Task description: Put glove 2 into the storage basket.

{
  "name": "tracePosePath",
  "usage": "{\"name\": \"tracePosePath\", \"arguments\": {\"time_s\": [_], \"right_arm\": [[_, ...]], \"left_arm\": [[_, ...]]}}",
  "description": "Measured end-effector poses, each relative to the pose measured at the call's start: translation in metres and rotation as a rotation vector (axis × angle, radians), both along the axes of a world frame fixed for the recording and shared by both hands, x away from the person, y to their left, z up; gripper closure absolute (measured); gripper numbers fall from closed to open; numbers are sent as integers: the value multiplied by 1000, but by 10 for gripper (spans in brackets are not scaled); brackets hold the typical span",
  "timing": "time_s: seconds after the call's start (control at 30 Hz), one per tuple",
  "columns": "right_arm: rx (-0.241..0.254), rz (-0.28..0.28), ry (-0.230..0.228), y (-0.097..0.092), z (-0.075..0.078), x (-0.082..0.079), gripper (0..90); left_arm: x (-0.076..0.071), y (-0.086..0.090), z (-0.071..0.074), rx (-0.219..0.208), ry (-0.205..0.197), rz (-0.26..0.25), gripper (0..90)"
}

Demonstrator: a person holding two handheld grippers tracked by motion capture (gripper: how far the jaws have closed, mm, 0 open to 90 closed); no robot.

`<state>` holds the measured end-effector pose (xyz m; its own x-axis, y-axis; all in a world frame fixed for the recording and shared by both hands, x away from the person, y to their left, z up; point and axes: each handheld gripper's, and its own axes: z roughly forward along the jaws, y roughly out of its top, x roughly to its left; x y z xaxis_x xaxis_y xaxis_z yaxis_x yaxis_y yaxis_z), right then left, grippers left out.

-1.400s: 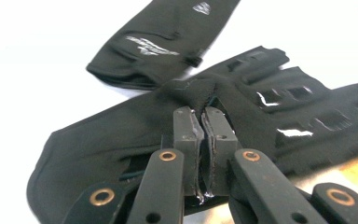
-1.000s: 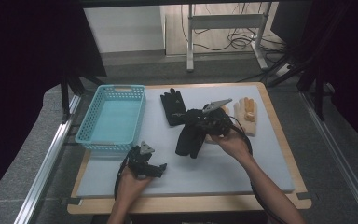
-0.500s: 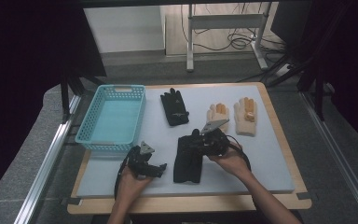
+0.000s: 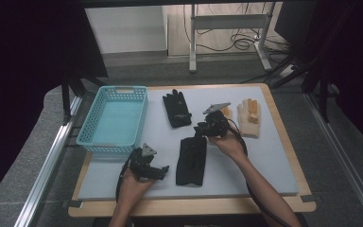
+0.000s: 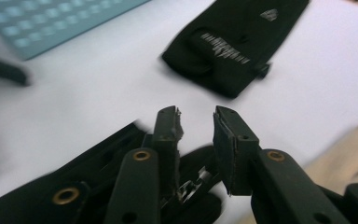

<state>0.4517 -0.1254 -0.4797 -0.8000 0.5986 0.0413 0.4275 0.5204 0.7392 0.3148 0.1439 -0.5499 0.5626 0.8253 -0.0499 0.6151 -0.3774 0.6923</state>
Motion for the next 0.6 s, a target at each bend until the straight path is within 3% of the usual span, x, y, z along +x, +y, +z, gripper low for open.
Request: {"name": "tracePosePath", "arguments": {"time_s": [0.3,0.6], "right_arm": [[-7,-88,-10,20,-12,55,697],[-28,-144,24,42,-29,91,645]], "left_arm": [[0,0,0,-3,-1,0,13],[0,0,0,-4,0,0,12]]}}
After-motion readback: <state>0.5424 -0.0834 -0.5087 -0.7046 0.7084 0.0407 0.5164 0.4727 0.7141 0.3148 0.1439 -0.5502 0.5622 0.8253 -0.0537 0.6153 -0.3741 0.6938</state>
